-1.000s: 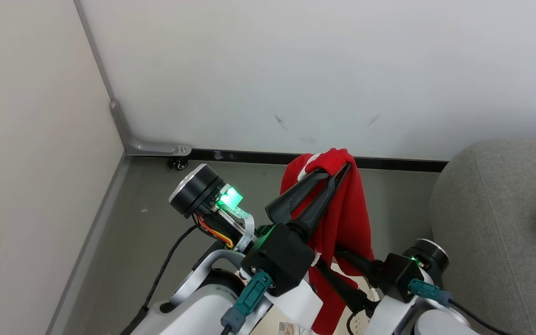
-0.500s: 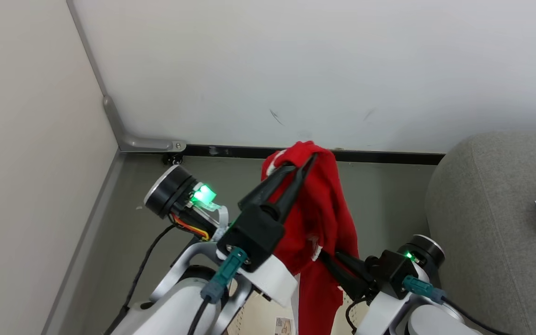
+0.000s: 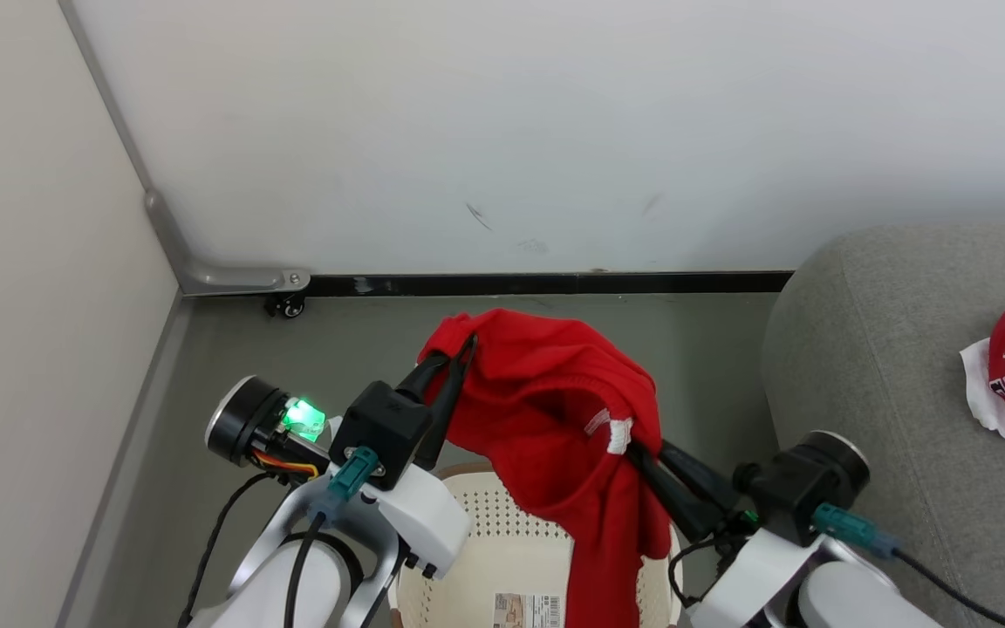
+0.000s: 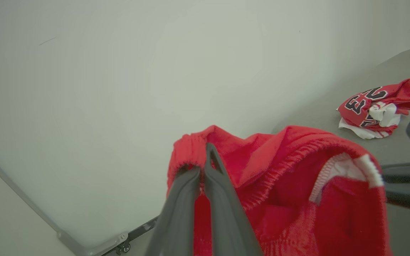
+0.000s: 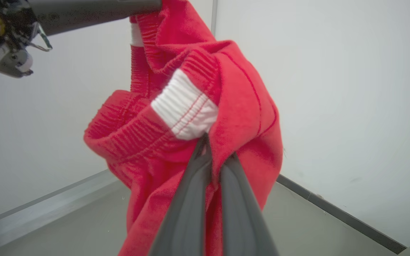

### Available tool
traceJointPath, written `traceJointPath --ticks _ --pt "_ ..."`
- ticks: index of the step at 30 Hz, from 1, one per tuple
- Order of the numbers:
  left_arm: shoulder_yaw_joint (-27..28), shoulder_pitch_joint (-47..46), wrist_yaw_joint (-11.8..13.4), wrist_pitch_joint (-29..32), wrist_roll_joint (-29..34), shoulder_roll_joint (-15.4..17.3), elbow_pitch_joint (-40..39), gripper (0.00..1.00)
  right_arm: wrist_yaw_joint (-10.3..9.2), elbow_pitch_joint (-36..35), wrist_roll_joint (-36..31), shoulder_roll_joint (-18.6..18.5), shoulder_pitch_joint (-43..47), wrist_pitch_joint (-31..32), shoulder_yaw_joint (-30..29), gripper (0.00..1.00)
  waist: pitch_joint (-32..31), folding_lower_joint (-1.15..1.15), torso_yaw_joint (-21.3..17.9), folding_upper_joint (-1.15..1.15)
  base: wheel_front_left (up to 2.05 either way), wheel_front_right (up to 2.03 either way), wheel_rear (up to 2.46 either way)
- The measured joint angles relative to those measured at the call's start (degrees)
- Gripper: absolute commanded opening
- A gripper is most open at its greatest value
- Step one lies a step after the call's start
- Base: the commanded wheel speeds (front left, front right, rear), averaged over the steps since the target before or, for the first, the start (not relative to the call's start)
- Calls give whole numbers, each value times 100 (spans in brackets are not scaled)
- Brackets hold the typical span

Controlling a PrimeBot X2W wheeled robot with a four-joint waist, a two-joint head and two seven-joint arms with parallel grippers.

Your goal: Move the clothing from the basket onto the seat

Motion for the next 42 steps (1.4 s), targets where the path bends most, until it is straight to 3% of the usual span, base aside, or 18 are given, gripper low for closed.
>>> traceJointPath --ticks 2,3,4,5,6,8,9,19,31,42 --pt "36 87 1 -45 -82 0 45 0 0 -101 48 -44 0 -30 -178 0 3 0 -56 0 0 0 0" --pt "52 134 1 -67 -137 -11 57 12 0 -137 87 -49 0 -31 -302 0 5 0 -86 0 0 0 0" --pt "69 177 2 -112 -189 -27 64 31 0 -168 155 -51 1 -32 -428 0 7 0 -114 0 0 0 0" --pt "91 226 2 -129 -246 -57 64 44 0 -200 179 -68 1 -41 -536 0 9 0 -144 0 0 0 0" --pt "100 268 2 -141 -314 -82 67 44 0 -225 180 -94 1 -54 -631 0 12 0 -171 0 0 0 0" --pt "113 324 1 -176 -365 -96 78 93 0 -253 182 -154 2 -70 -801 0 16 0 -223 0 0 0 0" --pt "137 356 1 -191 -402 -97 80 100 0 -265 182 -190 4 -70 -859 0 19 0 -247 0 0 0 0" --pt "511 594 104 -449 -536 105 77 100 0 -519 92 -413 206 -70 -1473 0 60 0 -458 0 0 0 0" --pt "641 606 152 -844 -667 53 63 100 0 -914 -147 -417 815 41 -2165 0 49 0 -778 0 0 0 0" --pt "519 606 44 -1055 -694 -91 183 100 0 -1475 -342 -138 1556 285 -2854 0 19 0 -1269 0 0 0 0"
